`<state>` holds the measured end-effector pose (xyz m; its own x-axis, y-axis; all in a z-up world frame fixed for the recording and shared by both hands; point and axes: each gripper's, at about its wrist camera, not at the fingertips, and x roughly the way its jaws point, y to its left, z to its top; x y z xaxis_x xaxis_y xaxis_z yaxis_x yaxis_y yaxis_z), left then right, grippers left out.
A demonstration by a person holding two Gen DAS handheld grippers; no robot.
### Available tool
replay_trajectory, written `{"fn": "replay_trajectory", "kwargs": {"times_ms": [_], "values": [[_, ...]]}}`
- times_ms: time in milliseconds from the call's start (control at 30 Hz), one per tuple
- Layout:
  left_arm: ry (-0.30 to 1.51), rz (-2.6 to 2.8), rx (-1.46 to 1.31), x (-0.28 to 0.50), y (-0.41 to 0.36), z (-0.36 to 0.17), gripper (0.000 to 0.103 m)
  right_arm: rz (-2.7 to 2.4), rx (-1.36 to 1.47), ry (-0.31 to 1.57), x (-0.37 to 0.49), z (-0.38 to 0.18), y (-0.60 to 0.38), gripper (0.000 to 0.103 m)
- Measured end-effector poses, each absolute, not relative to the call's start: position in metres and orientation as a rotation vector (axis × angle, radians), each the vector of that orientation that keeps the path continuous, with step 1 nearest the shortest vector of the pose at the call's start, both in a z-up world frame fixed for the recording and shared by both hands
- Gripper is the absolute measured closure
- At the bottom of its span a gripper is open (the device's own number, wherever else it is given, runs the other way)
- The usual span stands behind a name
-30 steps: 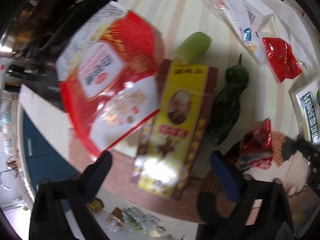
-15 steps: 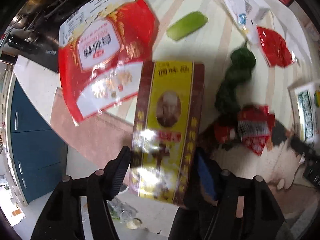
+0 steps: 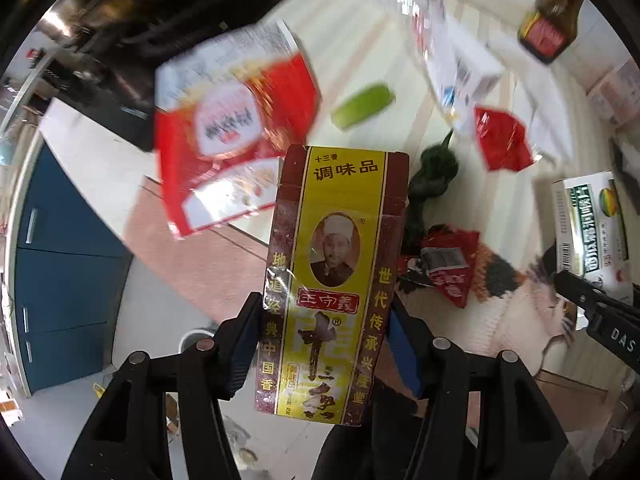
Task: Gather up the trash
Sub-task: 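Carry both boxes to the white wastebasket and open both tools to drop them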
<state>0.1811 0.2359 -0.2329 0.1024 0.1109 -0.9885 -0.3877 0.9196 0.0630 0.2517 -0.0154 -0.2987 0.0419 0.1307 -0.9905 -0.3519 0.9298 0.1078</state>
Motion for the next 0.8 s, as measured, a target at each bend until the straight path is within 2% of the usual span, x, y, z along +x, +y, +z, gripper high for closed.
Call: {"fn": "replay_trajectory", "kwargs": {"times_ms": [233,400,633,800], "values": [[1.269,0.476,-0.273,0.148,0.256,-0.168,0.047,0.505,-0.132,1.404,0.243,-0.249,0.005,0.052],[1.187,0.588,-0.348,0.118,0.252,-0.148,0.047,0.64,-0.18,1.314,0.226,-0.219,0.049,0.052],[1.121,0.76,-0.528,0.013,0.318,-0.156,0.047,0.834,-0.311,1.245,0.154,-0.193,0.141,0.052],[1.109,0.887,-0.699,-0.095,0.379,-0.194,0.047,0.969,-0.426,1.291,0.071,-0.217,0.233,0.052]]}}
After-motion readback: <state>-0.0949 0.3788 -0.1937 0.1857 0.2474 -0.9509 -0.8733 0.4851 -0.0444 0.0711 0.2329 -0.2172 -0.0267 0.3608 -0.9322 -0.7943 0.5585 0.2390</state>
